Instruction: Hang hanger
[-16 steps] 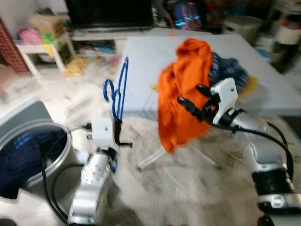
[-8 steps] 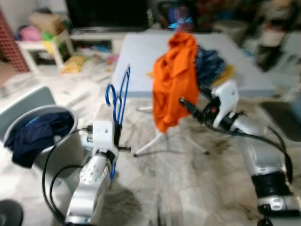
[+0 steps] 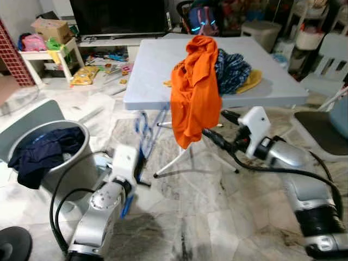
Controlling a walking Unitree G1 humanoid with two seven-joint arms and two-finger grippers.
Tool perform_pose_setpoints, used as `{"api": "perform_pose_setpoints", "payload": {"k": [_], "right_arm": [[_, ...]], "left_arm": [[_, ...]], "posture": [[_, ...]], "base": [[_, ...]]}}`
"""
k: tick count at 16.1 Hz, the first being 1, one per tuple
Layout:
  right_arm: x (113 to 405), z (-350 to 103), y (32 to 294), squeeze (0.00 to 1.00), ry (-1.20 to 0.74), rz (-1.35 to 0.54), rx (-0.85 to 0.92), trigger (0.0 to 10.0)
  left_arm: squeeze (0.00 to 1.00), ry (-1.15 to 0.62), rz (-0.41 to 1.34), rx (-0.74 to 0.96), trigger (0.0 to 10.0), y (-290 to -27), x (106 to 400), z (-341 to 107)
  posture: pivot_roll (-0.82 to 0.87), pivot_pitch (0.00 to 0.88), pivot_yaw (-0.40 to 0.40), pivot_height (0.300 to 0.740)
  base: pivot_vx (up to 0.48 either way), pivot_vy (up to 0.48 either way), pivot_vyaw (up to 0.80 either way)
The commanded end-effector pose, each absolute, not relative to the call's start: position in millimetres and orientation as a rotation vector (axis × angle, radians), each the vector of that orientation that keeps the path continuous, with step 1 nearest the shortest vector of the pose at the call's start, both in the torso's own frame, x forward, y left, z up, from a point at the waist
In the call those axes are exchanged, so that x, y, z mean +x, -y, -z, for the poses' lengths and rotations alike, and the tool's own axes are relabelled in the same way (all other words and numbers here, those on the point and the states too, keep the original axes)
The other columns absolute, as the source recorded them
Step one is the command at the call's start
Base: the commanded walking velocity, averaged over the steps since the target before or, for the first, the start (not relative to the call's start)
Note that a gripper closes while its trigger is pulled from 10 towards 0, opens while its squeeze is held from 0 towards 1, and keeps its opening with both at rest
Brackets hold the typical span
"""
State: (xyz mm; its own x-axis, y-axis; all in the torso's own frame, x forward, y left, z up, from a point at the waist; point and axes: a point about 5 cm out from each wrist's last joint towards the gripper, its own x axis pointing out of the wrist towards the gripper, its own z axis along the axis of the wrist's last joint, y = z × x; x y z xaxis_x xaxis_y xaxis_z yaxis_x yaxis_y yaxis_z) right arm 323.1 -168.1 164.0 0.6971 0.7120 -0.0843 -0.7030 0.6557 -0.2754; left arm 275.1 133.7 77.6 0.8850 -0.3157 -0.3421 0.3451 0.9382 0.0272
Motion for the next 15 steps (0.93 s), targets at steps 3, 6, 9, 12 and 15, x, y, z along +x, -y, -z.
{"api": "perform_pose_setpoints", "payload": {"k": [3, 6, 9, 12, 15], "right_arm": [[313, -163, 169, 0.00, -0.002, -0.960, -0.455, 10.0], [300, -154, 184, 0.00, -0.166, -1.176, -0.603, 10.0], [298, -149, 189, 0.00, -0.229, -1.253, -0.708, 10.0], [294, -142, 188, 0.00, -0.297, -1.352, -0.788, 10.0], [296, -129, 191, 0.00, -0.397, -1.353, -0.908, 10.0]], "left_arm": [[0.00, -0.449, 0.514, 0.203, 10.0, -140, 272, -69], [0.00, -0.477, 0.868, 0.418, 10.0, -138, 257, -61], [0.00, -0.414, 1.032, 0.460, 10.0, -126, 252, -66], [0.00, -0.311, 1.160, 0.470, 10.0, -107, 253, -77], [0.00, -0.255, 1.236, 0.487, 10.0, -94, 255, -83]], "posture": [[-0.14, 0.000, 0.025, 0.740], [-0.14, 0.000, 0.028, 0.740], [-0.14, 0.000, 0.033, 0.740], [-0.15, 0.000, 0.041, 0.740], [-0.15, 0.000, 0.052, 0.740]], "base": [[0.000, 0.000, 0.00], [0.000, 0.000, 0.00], [0.000, 0.000, 0.00], [0.000, 0.000, 0.00], [0.000, 0.000, 0.00]]}}
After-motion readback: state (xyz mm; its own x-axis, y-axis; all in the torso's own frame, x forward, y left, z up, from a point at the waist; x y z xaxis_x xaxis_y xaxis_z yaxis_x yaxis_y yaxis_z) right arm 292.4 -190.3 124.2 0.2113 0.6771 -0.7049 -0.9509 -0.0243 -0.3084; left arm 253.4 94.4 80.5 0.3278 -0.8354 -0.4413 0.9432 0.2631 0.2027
